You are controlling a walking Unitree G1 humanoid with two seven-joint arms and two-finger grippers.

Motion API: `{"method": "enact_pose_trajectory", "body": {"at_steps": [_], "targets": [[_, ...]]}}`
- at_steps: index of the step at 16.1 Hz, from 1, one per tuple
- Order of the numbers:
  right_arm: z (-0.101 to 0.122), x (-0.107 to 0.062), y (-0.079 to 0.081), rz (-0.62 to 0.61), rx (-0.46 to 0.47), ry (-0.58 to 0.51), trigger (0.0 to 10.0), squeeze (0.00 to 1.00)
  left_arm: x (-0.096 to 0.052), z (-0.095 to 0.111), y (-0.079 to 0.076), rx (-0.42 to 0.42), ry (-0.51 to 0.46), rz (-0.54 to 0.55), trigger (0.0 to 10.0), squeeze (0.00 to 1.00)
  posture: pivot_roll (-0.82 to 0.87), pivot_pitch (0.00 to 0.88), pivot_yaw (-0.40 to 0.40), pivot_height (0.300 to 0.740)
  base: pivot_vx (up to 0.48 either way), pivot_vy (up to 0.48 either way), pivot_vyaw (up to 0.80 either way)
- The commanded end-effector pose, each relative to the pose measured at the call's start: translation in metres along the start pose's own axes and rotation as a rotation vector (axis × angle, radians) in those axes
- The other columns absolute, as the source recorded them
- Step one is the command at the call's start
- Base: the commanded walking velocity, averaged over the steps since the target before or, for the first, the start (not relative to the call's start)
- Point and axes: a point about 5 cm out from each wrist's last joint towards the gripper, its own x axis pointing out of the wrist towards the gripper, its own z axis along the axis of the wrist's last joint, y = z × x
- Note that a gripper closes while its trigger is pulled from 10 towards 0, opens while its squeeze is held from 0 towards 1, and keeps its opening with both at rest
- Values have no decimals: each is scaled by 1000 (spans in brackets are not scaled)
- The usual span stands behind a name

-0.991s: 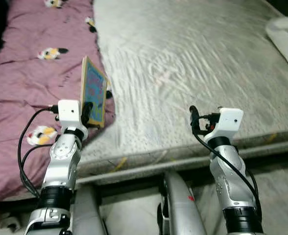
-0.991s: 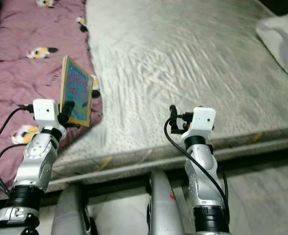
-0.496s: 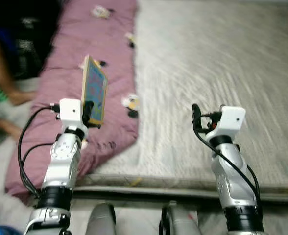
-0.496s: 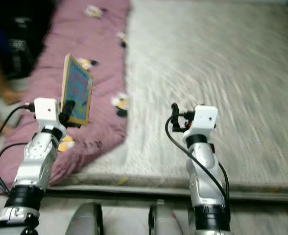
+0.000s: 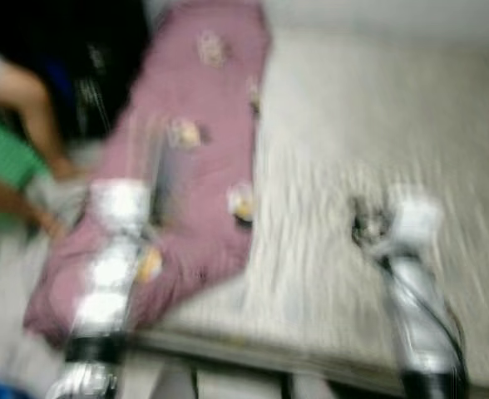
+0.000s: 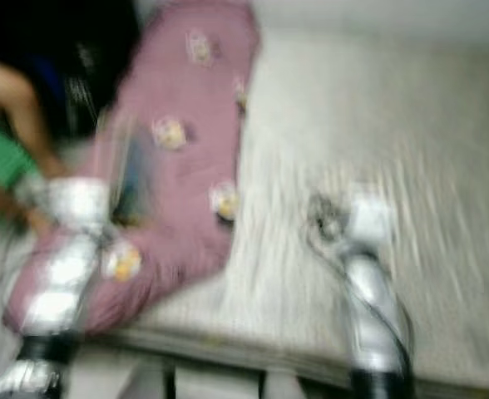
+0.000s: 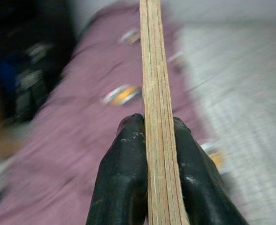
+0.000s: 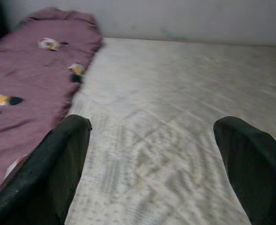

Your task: Clean up the room

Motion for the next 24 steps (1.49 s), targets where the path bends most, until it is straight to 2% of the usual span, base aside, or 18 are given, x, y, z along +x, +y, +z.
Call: {"method": "enact_pose_trajectory", "body": {"at_steps": [1, 5, 9, 20, 24], "targets": [[8, 3, 18, 55, 13, -32, 10000, 0, -7, -3, 22, 23, 14, 71, 10000, 0, -88, 45, 3, 740, 0, 0, 0], [7, 3, 16, 32, 7, -26, 10000, 0, -5, -3, 15, 21, 11, 42, 10000, 0, -92, 44, 6, 740, 0, 0, 0], [4, 3, 15, 24, 13, -10, 10000, 0, -4, -1, 15, 12, 3, 36, 10000, 0, -91, 49, 5, 740, 0, 0, -678], [6, 5, 19, 45, 5, -18, 10000, 0, 0, 2, 16, -12, -6, 40, 10000, 0, -92, 60, 2, 740, 0, -268, 0], [4, 5, 13, 13, 0, 0, 10000, 0, 0, 2, 15, -15, -6, 40, 10000, 0, -91, 60, 1, 740, 0, -218, 0]]}}
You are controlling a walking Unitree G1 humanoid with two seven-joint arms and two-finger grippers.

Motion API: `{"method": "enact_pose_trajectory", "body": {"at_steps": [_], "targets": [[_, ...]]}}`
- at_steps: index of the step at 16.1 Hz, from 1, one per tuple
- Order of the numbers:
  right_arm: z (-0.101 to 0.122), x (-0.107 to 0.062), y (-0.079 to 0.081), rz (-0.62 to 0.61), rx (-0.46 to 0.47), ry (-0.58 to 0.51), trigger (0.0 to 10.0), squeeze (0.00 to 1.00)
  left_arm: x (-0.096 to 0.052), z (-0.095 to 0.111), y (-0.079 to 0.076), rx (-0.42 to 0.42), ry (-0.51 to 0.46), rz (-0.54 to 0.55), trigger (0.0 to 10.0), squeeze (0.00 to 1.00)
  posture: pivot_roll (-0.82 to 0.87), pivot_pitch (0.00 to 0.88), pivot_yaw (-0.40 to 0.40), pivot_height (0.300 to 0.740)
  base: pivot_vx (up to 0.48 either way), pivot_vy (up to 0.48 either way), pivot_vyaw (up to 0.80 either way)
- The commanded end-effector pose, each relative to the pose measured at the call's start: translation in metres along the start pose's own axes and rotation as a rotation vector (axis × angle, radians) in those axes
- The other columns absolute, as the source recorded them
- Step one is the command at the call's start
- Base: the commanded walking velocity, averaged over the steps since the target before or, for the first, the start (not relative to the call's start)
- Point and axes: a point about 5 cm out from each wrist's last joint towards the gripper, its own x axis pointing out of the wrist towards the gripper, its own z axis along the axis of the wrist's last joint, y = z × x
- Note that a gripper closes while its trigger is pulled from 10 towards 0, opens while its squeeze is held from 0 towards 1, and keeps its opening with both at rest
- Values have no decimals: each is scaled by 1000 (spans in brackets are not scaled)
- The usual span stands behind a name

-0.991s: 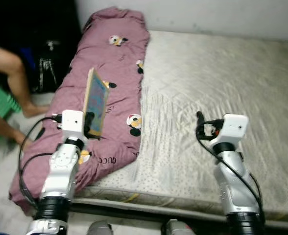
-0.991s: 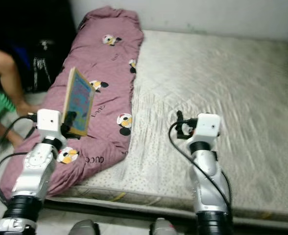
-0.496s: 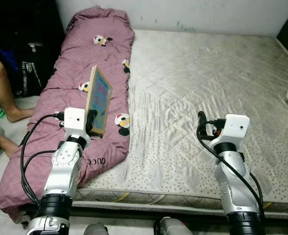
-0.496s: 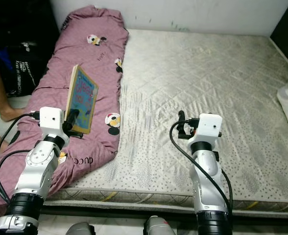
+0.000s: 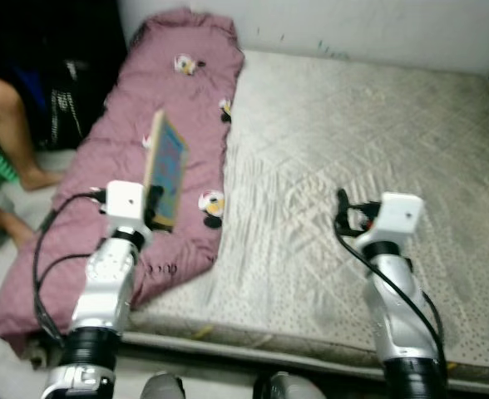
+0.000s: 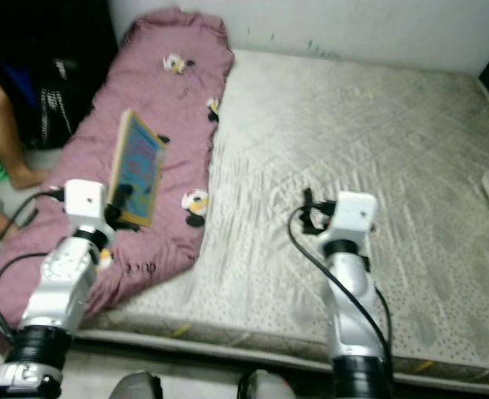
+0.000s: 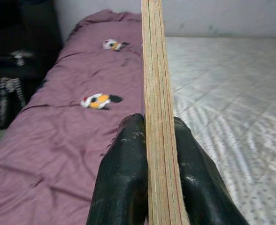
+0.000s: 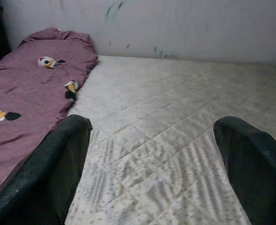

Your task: Clean up the room

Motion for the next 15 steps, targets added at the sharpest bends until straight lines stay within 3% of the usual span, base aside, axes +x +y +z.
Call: {"method": "enact_pose_trajectory", "body": {"at_steps": [1, 6, 9, 13, 14, 15], "targets": [[-4, -2, -12, -40, -15, 30, 10000, 0, 4, 10, -4, -10, -43, -13, 10000, 0, -91, 60, 1, 740, 0, 0, 0], [-9, -2, -13, -32, -9, 57, 10000, 0, 4, 9, -5, -33, -46, -7, 10000, 0, -93, 60, 0, 740, 0, -113, 0], [-12, -3, -9, -26, -83, 78, 10000, 0, 2, 7, -1, -39, -43, 23, 10000, 0, -92, 62, 1, 740, 0, 0, 0], [-11, -4, -5, 32, -20, 73, 10000, 0, 2, 6, 0, -23, -40, 23, 10000, 0, -94, 56, 3, 740, 0, 0, 0], [-15, -6, -9, 19, 73, 99, 10000, 0, 1, 4, -1, -20, -31, 22, 10000, 0, -95, 46, 4, 740, 0, 0, 0], [-16, -7, -12, 7, 68, 103, 10000, 0, 0, 3, -1, -22, -23, 18, 10000, 0, -95, 46, 4, 740, 0, 0, 0]]}}
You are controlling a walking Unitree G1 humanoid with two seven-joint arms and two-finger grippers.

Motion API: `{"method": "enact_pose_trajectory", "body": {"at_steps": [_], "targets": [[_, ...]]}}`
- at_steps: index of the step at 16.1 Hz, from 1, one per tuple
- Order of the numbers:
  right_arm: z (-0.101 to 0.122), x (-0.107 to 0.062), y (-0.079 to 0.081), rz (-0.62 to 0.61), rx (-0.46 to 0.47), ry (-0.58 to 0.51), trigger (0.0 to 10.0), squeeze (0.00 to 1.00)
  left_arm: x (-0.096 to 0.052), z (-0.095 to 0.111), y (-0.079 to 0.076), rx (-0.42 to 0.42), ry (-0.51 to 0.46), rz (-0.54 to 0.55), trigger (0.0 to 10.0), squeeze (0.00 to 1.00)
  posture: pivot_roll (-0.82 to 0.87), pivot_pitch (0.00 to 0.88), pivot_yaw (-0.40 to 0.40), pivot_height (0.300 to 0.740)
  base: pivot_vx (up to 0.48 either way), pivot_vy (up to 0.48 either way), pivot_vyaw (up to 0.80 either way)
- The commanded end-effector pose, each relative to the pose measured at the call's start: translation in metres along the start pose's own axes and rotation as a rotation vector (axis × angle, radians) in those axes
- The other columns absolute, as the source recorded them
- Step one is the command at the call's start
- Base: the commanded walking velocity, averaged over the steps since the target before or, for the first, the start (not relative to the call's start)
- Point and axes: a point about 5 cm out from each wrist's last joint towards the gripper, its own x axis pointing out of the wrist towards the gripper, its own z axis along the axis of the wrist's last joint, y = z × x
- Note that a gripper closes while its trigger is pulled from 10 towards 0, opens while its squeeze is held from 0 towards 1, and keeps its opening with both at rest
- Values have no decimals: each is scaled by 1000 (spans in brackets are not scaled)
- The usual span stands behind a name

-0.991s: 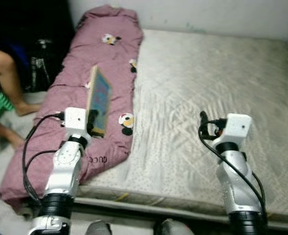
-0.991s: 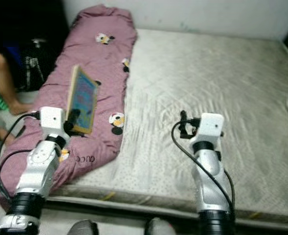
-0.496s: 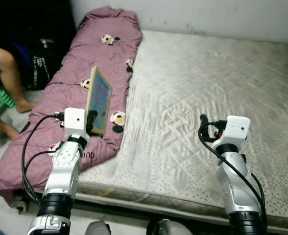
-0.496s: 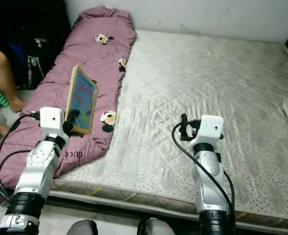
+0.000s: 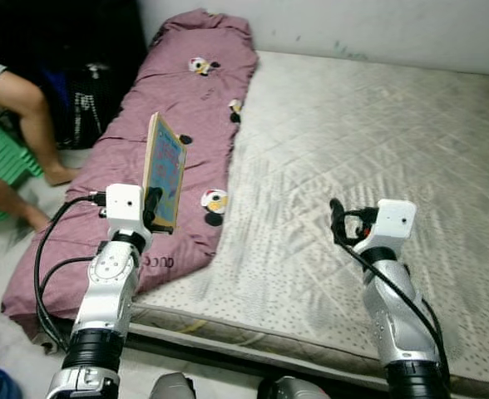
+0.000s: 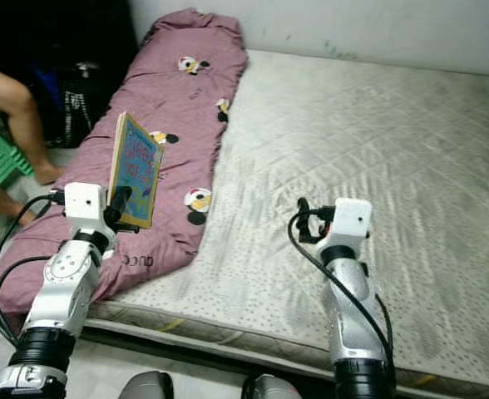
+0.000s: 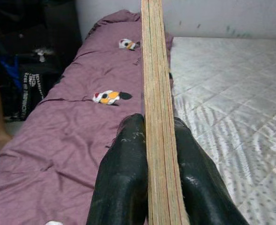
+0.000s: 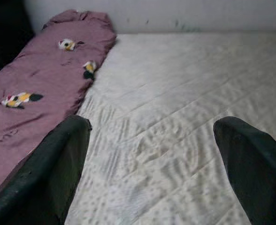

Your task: Clean up the room

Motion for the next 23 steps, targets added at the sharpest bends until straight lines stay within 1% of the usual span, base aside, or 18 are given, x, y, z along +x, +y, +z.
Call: {"method": "enact_pose_trajectory", "body": {"at_steps": [1, 2, 3, 4, 5, 6, 7, 8, 9, 12, 15, 23], "targets": [[1, 0, -7, -23, -39, 7, 10000, 0, 0, 4, 3, 5, -19, 8, 10000, 0, -95, 46, 4, 740, 0, 0, 0], [1, 1, -5, -17, -119, 5, 10000, 0, 0, 3, 4, 12, -19, 6, 10000, 0, -94, 39, 7, 740, 0, 0, 0], [1, 1, -2, -7, -140, -13, 10000, 0, 0, 3, 4, 14, -19, 6, 10000, 0, -94, 39, 7, 740, 0, 0, 0], [1, 0, -3, -39, -61, 7, 10000, 0, 0, 3, 4, 12, -16, 8, 10000, 0, -95, 42, 5, 740, 0, 0, 0], [2, 0, -8, -42, -154, -13, 10000, 0, 0, 2, 5, 16, -10, 16, 10000, 0, -97, 37, 5, 740, 0, 0, 0], [2, 0, -7, -34, -132, -3, 10000, 0, 0, 2, 5, 14, -10, 14, 10000, 0, -97, 37, 5, 740, 0, 0, 0], [1, -2, -7, -12, -86, 6, 10000, 0, 2, 4, 2, 26, -18, 2, 10000, 0, -97, 37, 5, 740, 0, 0, 0], [1, -2, -7, -15, -90, 5, 10000, 0, 3, 5, 1, 26, -21, -5, 10000, 0, -97, 37, 5, 740, 0, 0, 0], [-2, -2, -6, -13, -97, 14, 10000, 0, 4, 6, -1, 8, -31, -9, 10000, 0, -97, 37, 5, 740, 0, 0, -488], [-1, -1, -8, -26, -90, 9, 10000, 0, 5, 5, -1, 4, -14, 2, 10000, 0, -96, 38, 7, 740, 0, 0, -800], [0, 0, -7, -11, -94, -2, 10000, 0, 5, 5, -2, 4, -21, -9, 10000, 0, -96, 38, 7, 740, -170, 0, 0], [2, 3, -7, -14, -91, -9, 10000, 0, 6, 6, -5, -2, -24, -18, 10000, 0, -97, 45, 4, 740, -290, 0, 0]]}}
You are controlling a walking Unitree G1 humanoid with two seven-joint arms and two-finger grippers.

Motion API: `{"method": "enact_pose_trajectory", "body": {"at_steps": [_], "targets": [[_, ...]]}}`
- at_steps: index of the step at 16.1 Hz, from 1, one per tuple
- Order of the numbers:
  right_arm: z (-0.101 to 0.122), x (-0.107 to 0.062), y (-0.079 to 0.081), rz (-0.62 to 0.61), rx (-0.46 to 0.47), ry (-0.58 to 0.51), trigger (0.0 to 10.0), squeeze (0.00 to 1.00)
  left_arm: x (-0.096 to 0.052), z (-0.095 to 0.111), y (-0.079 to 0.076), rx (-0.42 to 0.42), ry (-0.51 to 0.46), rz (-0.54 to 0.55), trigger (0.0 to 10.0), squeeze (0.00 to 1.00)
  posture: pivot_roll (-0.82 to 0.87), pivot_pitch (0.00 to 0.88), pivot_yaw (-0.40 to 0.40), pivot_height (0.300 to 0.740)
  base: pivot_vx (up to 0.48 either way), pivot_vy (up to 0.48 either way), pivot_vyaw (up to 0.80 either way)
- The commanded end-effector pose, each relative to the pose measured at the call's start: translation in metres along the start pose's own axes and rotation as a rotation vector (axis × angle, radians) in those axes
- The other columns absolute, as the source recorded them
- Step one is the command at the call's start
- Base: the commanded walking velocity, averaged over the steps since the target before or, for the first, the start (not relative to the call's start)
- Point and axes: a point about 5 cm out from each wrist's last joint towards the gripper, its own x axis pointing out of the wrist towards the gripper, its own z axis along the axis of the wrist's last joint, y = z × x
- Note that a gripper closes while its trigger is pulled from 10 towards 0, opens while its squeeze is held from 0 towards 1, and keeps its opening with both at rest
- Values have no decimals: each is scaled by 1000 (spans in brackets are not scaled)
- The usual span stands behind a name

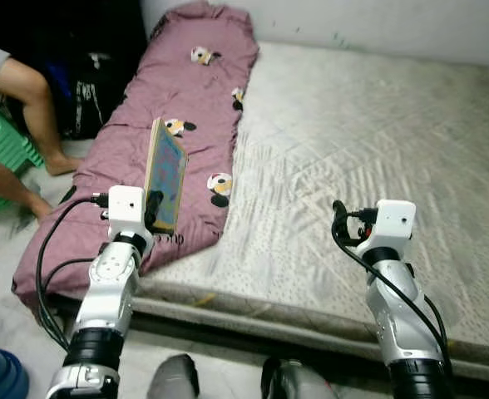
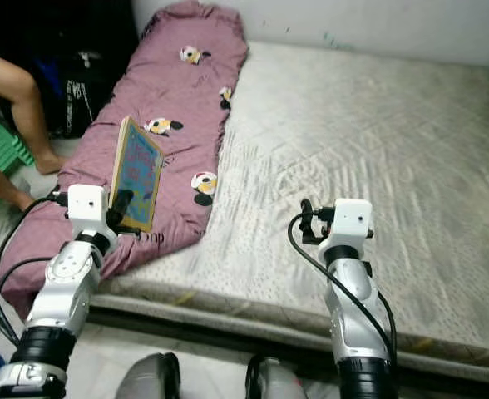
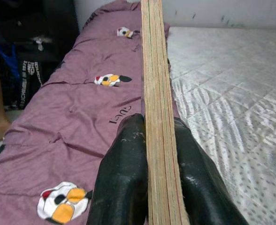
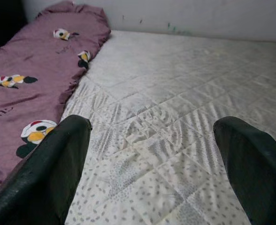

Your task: Clean up the room

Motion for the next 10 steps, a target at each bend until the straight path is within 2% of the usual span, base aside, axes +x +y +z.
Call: {"method": "enact_pose_trajectory", "body": {"at_steps": [1, 9, 10], "targets": [[0, 0, -1, 2, -1, -2, 10000, 0, 3, 10, -2, -17, -49, -3, 10000, 0, -97, 45, 4, 740, 0, 0, 0], [-1, 0, -2, -1, -4, 7, 10000, 0, 3, 11, -2, -31, -53, -30, 10000, 0, -98, 48, -1, 740, 0, 0, 0], [-2, 0, -3, -3, -2, 17, 10000, 0, 2, 11, -3, -34, -55, -42, 10000, 0, -96, 49, -3, 740, 0, 0, -800]]}}
